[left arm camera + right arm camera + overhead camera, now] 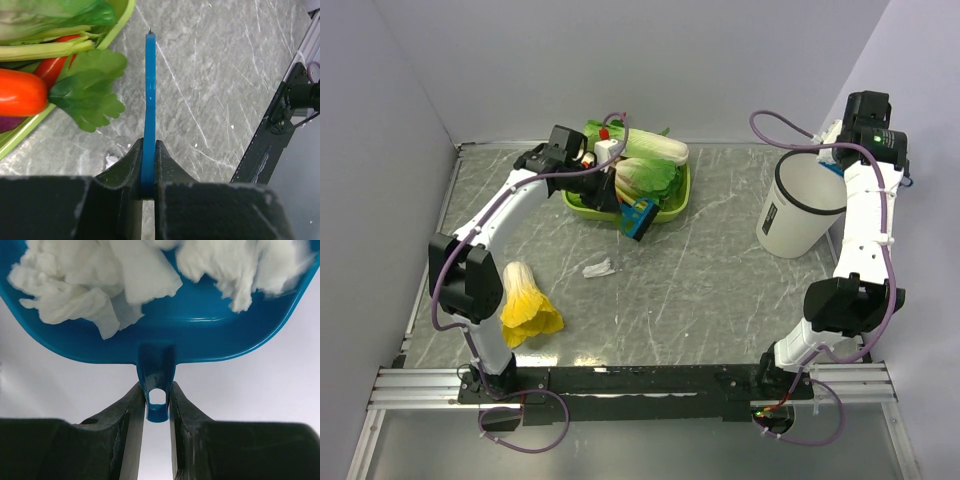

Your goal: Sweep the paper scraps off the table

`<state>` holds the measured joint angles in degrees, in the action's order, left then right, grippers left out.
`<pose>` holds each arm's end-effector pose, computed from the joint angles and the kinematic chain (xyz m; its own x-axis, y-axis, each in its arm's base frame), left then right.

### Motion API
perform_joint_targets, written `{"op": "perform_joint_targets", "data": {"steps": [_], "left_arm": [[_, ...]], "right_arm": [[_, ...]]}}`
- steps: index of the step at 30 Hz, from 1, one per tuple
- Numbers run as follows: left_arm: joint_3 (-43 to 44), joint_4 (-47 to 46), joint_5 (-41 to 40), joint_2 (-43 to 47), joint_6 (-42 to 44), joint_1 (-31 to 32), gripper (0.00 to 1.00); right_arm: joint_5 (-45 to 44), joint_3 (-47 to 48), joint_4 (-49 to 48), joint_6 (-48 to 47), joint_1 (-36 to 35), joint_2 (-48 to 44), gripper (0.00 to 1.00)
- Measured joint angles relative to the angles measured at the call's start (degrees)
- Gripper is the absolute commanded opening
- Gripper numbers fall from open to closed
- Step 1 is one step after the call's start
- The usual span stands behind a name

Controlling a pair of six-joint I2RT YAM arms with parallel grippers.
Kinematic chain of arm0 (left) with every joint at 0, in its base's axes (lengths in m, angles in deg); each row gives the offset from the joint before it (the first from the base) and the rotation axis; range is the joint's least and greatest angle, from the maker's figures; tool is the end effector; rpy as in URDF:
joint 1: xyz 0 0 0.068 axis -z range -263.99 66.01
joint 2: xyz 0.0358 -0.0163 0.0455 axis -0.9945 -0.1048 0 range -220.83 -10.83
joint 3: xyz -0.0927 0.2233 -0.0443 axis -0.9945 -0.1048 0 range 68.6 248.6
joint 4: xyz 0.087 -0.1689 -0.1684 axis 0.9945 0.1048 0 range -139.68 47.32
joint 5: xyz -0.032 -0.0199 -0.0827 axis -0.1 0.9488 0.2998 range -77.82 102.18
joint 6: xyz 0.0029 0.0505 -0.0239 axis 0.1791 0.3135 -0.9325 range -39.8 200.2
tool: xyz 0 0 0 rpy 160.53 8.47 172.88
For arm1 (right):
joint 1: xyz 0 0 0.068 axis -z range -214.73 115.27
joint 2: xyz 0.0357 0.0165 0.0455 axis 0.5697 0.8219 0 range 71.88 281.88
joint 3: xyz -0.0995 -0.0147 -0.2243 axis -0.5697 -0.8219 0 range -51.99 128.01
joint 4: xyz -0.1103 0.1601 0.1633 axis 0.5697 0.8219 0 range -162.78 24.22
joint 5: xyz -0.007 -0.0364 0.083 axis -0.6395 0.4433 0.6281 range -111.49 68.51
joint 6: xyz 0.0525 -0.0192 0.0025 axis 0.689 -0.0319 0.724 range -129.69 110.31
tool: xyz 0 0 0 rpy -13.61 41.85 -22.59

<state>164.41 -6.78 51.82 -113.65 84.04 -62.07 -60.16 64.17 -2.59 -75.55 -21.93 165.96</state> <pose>0.3449 -0.1653 0.2949 -0.6633 0.3225 -0.6754 0.7147 0.5407 -0.4437 0.2904 -0.0907 0.4160 -0.8260 -0.5429 0.1514 -0.4253 0.4241 -0.7995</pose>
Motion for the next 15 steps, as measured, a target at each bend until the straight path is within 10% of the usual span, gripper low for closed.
{"op": "perform_joint_targets", "data": {"steps": [15], "left_arm": [[-0.28,0.02,-0.11,0.0,0.15,0.94,0.01]], "right_arm": [[-5.79,-13.79,-11.02,-17.57,0.09,-2.64,0.0]]}}
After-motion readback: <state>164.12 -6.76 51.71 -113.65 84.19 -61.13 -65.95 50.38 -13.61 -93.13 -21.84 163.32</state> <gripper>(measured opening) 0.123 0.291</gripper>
